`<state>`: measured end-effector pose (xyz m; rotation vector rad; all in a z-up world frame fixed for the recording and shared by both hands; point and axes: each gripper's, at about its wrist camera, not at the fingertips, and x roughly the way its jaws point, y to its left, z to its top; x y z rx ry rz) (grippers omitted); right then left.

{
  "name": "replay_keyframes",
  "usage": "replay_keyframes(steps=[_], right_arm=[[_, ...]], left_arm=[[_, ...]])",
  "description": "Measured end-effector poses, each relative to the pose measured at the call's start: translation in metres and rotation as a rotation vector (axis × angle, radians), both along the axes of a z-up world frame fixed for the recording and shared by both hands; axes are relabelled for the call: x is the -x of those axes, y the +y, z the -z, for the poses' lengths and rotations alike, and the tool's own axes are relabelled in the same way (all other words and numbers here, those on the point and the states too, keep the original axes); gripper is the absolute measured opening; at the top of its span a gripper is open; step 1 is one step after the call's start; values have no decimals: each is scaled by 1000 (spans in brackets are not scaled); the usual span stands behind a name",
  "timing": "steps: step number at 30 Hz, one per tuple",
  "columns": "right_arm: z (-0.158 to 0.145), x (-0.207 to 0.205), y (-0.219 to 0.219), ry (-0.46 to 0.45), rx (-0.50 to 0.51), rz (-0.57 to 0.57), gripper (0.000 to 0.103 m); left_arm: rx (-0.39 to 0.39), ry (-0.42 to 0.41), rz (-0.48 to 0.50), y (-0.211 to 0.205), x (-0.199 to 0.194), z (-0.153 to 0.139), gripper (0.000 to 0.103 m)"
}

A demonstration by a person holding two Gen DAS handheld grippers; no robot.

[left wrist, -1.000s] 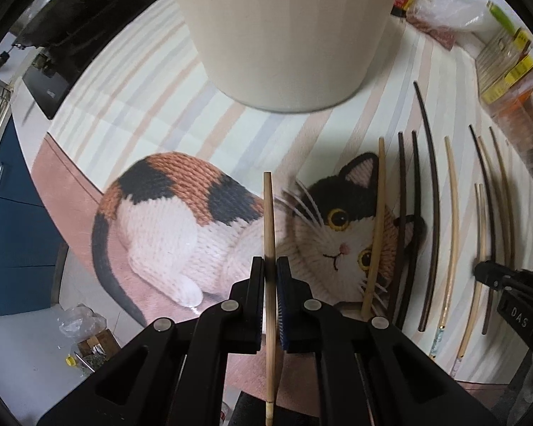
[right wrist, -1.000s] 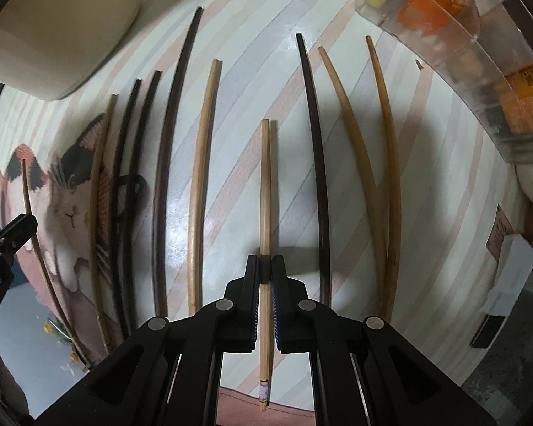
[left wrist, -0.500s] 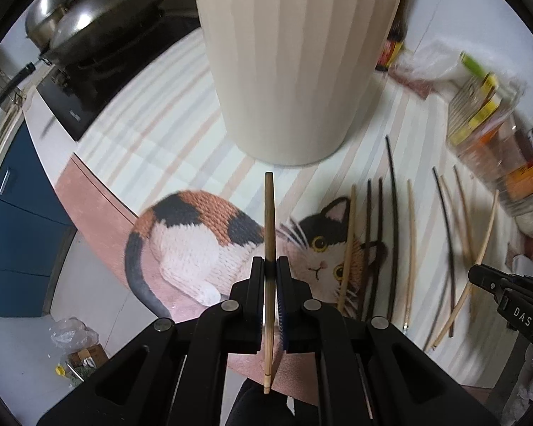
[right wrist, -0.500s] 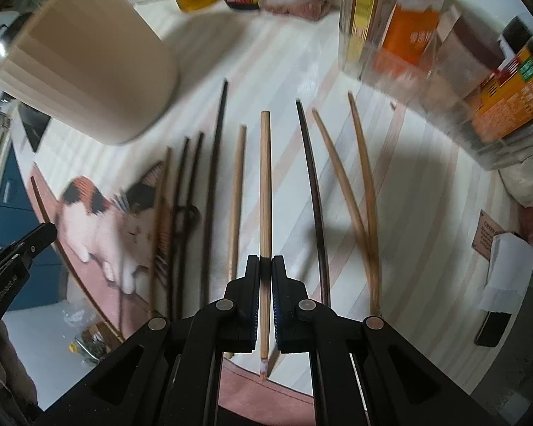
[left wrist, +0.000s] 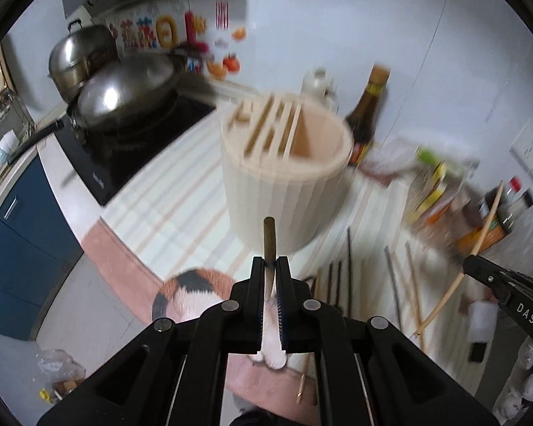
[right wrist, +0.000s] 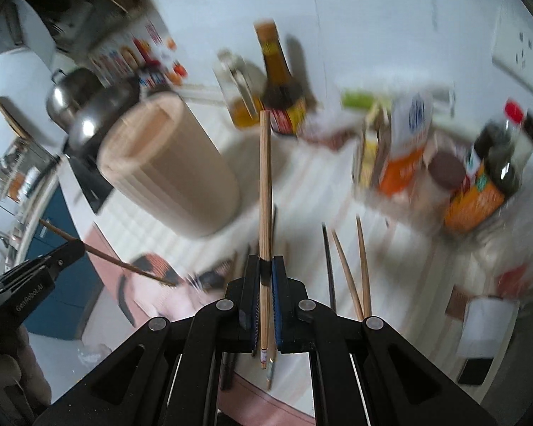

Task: Organize utensils
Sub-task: 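Lift both held chopsticks upright and carry them over the beige holder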

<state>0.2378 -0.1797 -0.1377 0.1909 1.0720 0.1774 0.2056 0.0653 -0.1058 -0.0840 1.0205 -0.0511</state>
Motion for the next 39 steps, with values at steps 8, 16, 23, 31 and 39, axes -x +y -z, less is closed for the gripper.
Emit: replay_keyframes(steps=[8,16,23,31,39], right_arm=[[-76,-29,21,-159,-41,-54,6],[-132,-77,43,-283,-76,-84,6],[-136,-129,64,-306,-96,-74,6],[-107,-167,86,-267,-100,-107,6],[-71,-179,97,-209,-96,-138,6]], left_arm=[[83,-149,12,10,-6,-82,4],[109,-258,27,11,-33,-148,4],[77,-230,29,8,-73,-148,4],[108,-109,15,10,-101,-110,4],[129,-66,14,7,-113,-96,4]])
